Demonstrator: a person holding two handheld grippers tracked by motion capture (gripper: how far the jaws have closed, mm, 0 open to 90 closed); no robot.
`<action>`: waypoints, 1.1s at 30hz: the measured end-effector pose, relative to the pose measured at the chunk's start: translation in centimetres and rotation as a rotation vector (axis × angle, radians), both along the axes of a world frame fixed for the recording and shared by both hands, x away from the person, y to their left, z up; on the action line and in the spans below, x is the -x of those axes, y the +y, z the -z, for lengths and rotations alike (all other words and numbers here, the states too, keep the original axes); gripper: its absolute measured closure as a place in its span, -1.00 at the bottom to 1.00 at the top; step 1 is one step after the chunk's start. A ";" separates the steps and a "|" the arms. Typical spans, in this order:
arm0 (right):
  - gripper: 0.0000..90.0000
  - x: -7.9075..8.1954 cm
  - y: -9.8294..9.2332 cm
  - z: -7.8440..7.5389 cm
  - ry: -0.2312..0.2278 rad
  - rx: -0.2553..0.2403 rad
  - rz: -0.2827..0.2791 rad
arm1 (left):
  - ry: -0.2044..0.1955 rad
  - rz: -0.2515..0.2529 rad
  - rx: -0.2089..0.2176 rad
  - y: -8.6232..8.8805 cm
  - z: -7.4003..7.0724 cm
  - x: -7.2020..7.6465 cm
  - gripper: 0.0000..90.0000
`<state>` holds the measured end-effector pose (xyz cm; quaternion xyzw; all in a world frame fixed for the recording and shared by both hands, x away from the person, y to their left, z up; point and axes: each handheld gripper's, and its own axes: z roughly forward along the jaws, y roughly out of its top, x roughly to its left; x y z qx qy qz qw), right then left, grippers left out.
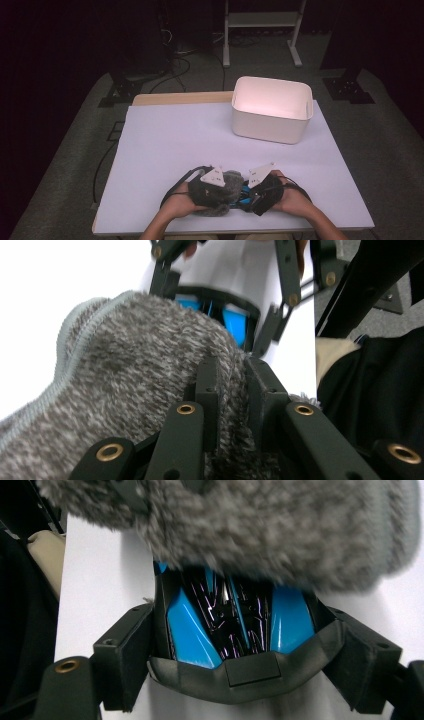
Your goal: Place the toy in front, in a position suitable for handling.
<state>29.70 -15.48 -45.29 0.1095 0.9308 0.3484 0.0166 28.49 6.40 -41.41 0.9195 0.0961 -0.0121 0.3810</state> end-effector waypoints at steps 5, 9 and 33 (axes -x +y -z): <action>-0.56 0.0 -0.1 0.0 -0.007 0.004 -0.004 | 0.002 -0.015 -0.008 1.1 0.1 0.2 0.73; -0.53 0.2 0.2 0.0 -0.037 0.030 -0.011 | 0.002 -0.096 -0.031 4.8 0.6 0.7 0.72; -0.53 0.1 0.1 0.1 -0.036 0.015 -0.021 | 0.025 0.041 -0.027 -1.9 -0.3 -1.0 0.73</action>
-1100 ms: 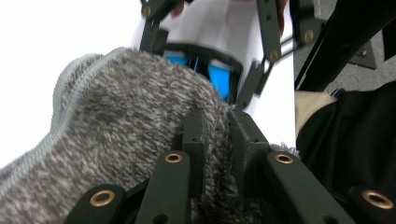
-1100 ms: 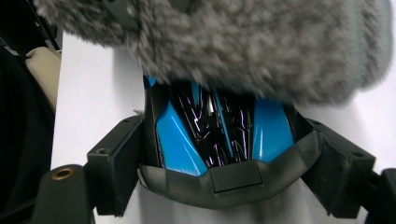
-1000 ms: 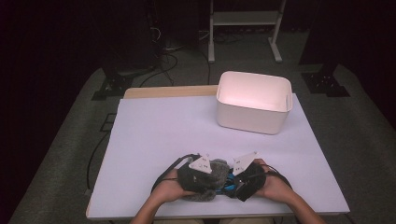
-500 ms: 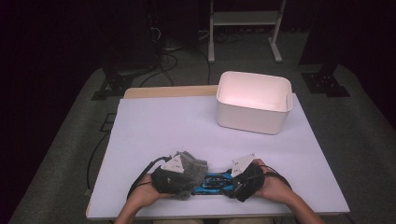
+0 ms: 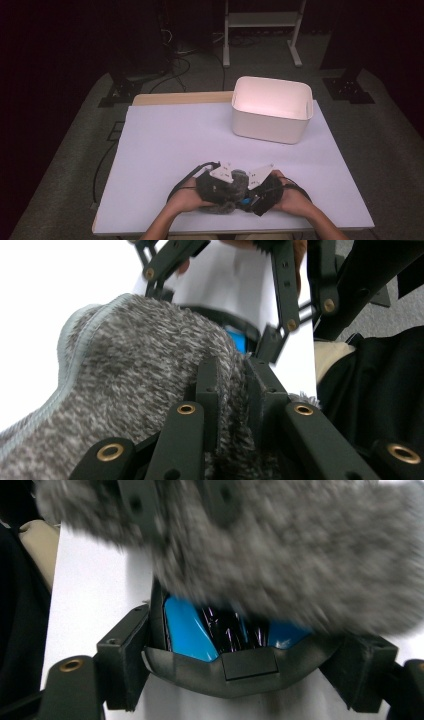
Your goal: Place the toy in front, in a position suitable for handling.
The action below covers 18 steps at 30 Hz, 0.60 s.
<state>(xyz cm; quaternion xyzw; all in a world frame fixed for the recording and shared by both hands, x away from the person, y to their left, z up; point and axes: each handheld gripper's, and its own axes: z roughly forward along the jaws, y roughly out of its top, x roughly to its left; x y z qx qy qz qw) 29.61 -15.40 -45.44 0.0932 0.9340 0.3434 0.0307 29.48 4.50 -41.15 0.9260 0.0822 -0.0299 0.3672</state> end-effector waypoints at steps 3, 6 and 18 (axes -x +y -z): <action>-0.53 0.0 0.0 0.0 -0.001 -0.001 -0.001 | -0.002 0.024 -0.013 -1.3 0.1 -0.3 0.73; -0.53 0.0 0.0 0.0 0.000 -0.003 0.002 | -0.005 0.020 -0.024 -1.0 -0.1 -0.4 0.73; -0.53 0.0 -0.1 0.1 -0.003 -0.004 0.001 | 0.028 -0.144 0.000 6.7 1.0 0.2 0.72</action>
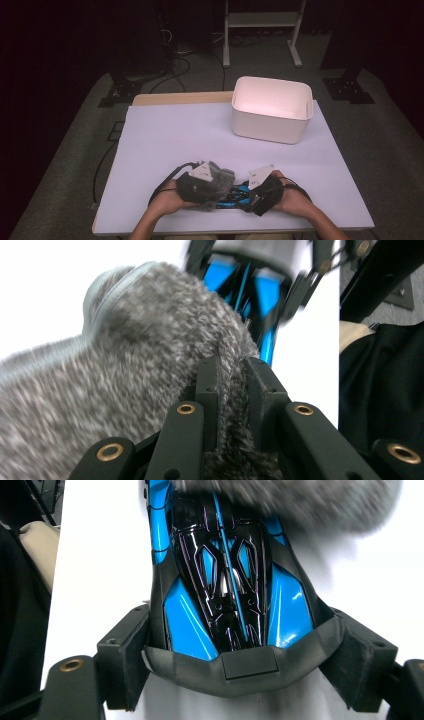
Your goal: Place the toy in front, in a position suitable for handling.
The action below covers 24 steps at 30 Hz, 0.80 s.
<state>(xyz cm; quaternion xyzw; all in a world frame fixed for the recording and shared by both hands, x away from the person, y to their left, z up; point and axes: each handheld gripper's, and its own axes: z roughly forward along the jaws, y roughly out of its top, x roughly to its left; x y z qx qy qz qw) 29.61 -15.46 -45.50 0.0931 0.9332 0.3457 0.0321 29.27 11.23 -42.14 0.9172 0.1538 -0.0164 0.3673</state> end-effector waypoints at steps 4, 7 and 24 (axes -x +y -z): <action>-0.54 0.0 0.0 0.0 0.001 0.001 0.003 | 0.012 -0.019 0.033 0.6 0.5 0.1 0.73; -0.59 0.0 0.2 -0.2 0.018 0.016 0.008 | -0.001 -0.014 0.010 0.2 0.4 0.2 0.72; -0.53 -0.9 -1.0 -1.8 0.095 -0.050 -0.001 | -0.018 0.028 0.006 -1.1 -0.5 0.4 0.72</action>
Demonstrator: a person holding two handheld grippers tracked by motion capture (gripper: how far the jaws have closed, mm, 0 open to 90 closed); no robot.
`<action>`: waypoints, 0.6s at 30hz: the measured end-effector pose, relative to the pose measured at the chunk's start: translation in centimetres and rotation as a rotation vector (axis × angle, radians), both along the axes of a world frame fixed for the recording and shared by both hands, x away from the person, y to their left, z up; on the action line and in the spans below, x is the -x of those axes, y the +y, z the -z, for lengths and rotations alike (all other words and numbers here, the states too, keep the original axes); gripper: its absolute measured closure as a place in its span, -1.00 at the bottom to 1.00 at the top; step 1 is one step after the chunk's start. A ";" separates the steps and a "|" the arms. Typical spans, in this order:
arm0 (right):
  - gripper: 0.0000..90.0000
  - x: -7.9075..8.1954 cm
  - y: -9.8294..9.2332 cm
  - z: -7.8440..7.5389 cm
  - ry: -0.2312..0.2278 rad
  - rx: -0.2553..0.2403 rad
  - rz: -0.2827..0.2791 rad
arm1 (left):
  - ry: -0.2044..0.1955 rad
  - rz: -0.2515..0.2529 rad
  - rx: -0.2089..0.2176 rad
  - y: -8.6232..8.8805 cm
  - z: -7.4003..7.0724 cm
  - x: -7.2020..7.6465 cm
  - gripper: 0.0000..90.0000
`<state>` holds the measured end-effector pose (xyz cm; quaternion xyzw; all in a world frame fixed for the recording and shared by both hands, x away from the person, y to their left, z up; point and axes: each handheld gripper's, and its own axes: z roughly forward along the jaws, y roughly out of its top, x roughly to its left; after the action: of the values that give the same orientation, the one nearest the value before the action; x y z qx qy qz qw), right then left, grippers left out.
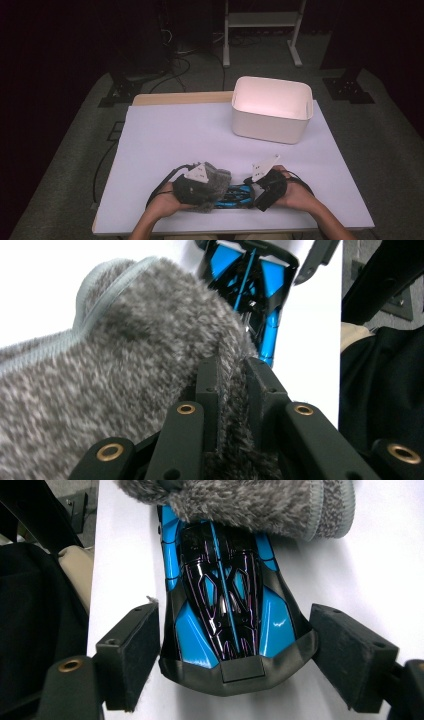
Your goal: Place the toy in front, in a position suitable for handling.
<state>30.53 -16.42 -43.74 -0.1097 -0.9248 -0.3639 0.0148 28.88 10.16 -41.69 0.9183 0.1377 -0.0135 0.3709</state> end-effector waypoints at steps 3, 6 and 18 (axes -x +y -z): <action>-0.51 0.0 -0.3 0.2 -0.005 -0.002 0.003 | -0.005 0.031 0.002 -1.2 -0.3 0.0 0.72; -0.50 0.1 -0.5 0.4 -0.006 -0.023 0.005 | -0.021 0.076 -0.024 -3.4 -0.7 -0.4 0.72; -0.51 0.4 0.1 0.8 -0.036 -0.043 -0.003 | -0.024 0.153 -0.065 -8.8 -1.0 -1.7 0.72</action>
<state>30.16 -16.36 -44.49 -0.1013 -0.9170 -0.3859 0.0009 30.60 1.32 -40.66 0.9378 0.0629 -0.0261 0.3404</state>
